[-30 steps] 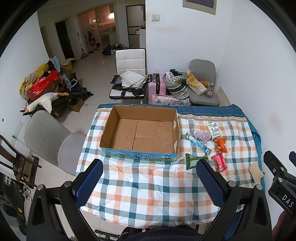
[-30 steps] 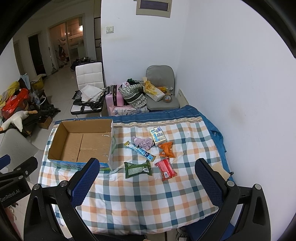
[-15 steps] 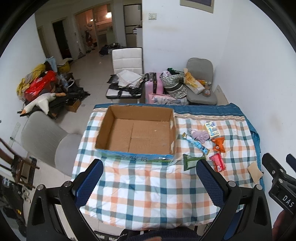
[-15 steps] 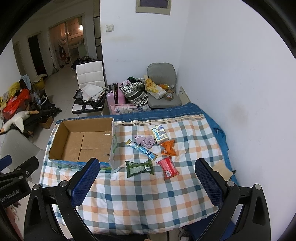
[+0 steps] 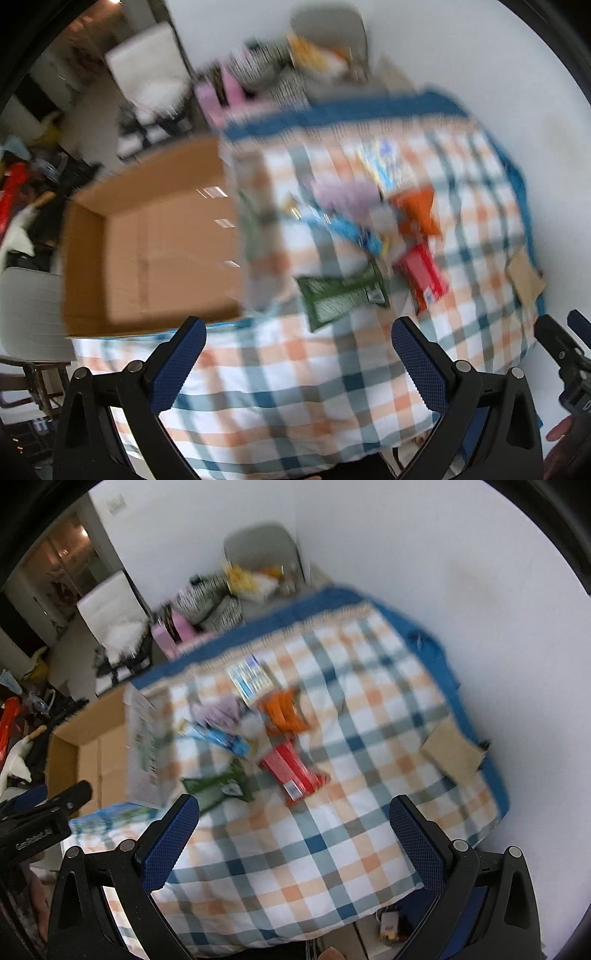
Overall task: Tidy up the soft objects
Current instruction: 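Grasp the green packet with the left gripper while the right gripper grasps the red packet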
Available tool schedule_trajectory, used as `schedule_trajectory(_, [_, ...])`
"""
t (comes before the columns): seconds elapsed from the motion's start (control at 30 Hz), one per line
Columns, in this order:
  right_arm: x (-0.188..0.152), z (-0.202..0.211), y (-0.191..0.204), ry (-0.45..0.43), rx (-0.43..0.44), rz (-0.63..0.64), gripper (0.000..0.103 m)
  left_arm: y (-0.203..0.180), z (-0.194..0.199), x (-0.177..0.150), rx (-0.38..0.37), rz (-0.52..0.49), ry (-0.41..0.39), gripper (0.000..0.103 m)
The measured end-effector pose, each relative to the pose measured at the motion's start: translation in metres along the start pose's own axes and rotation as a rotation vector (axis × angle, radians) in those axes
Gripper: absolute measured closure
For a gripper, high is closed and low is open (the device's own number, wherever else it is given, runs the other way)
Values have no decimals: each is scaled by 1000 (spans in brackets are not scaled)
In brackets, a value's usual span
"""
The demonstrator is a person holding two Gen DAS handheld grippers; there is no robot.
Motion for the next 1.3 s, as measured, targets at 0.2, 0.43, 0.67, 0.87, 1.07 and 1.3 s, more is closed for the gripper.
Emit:
schedule_trajectory(0.2, [-25,-117,-28,171,37,5,0,-29,-107,-19,-115,203,290,0])
schedule_trajectory(0.43, [-51,-203,-38,312,87,13,0,-43,-172,-36,-74,302,424,0])
schedule_trajectory(0.67, [-61,-248,-32,367,135,23,0,-54,-200,-44,-51,269,434,4])
schedule_trajectory(0.87, [-63,-276,-13,390,176,55,0,-56,-193,-45,-38,255,389,19])
schedule_trajectory(1.07, [-67,-297,-6,424,196,12,8,-53,-184,-41,-36,260,371,21])
schedule_trajectory(1.3, [-69,-297,3,434,187,32,24,-60,-181,-39,-33,252,369,21])
Point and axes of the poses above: each gripper's, at about its wrist camera, not at the fingertips, and z roughly against the way its jaws point, y to its left, x to its top, the point moved 5 cm from there along -z, roughly the way its jaws point, and after that the axes turned 13 degrees about -y, right-handed, at the moved point
